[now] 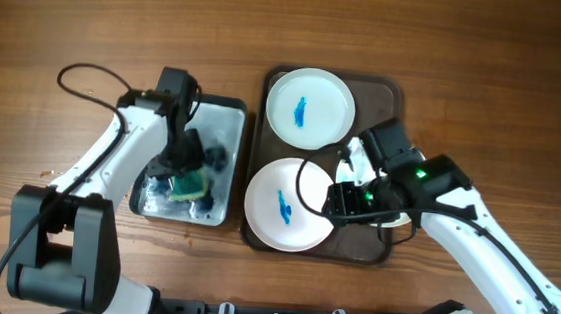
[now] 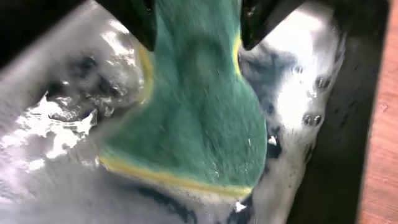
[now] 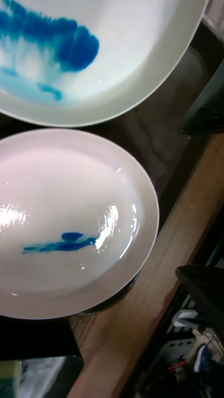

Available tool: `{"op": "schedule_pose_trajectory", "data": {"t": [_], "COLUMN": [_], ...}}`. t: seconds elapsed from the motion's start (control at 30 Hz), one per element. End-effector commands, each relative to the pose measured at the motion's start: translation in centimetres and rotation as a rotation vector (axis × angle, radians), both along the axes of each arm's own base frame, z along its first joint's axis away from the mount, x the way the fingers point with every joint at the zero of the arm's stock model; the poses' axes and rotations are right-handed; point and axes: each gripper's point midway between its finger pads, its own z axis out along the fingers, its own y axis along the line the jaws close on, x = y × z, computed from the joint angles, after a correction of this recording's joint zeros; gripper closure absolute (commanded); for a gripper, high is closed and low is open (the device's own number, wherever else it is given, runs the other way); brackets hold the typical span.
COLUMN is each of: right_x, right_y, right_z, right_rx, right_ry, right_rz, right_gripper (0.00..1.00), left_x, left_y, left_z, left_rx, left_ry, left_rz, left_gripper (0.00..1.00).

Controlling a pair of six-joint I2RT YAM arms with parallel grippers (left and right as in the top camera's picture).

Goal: Clean dirty plates on tray and stack at the side

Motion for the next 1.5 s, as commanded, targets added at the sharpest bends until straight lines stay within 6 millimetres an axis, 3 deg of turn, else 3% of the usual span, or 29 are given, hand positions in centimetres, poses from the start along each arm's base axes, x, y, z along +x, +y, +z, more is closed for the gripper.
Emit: {"op": "schedule_pose_trajectory", "data": {"t": [0.0, 0.07, 0.23, 0.5, 0.7, 0.83, 0.9, 1.1, 1.27, 1.47], "right_x": [-0.6, -0.9, -1.4, -1.6, -0.2, 1.0, 1.9, 5.5, 7.1, 7.1], "right_y": [0.3, 0.0, -0.5, -0.6, 0.1, -0.7, -1.4, -2.3, -3.3, -3.7], "right_z": [-0.9, -1.6, -3.9, -7.4, -8.7, -10.6, -11.4, -10.5, -9.8, -9.9], "right_rx": [-0.009, -0.024, -0.051, -0.02, 0.01, -0.069, -0.126, -0.203, -0.262, -0.274], "right_ry": [0.051, 0.079, 0.102, 0.068, 0.025, 0.004, -0.018, -0.134, -0.199, -0.195], "right_rz": [-0.017, -0.042, -0.069, -0.101, -0.113, -0.132, -0.156, -0.248, -0.318, -0.346], "right_gripper": [0.34, 0.34, 0.36, 0.45, 0.53, 0.64, 0.77, 0.94, 0.96, 0.96], "left_x": [-1.1, -0.8, 0.0, 1.5, 0.7, 0.1, 0.0, 0.1, 0.2, 0.6], "left_y": [1.0, 1.0, 0.8, 0.3, -1.1, -1.1, -1.4, -2.4, -3.9, -7.5], "left_z": [-2.7, -3.3, -1.5, 5.4, 8.9, 9.9, 10.1, 10.2, 10.5, 10.6], "left_rx": [0.017, 0.014, 0.005, -0.02, -0.107, -0.112, -0.129, -0.188, -0.278, -0.34], "left_ry": [0.0, -0.02, -0.043, -0.127, -0.197, -0.216, -0.217, -0.22, -0.226, -0.245], "left_rz": [0.037, 0.036, 0.032, -0.011, -0.057, -0.059, -0.061, -0.069, -0.082, -0.184], "left_gripper": [0.78, 0.95, 0.96, 0.96, 0.96, 0.96, 0.96, 0.96, 0.96, 0.96]}}
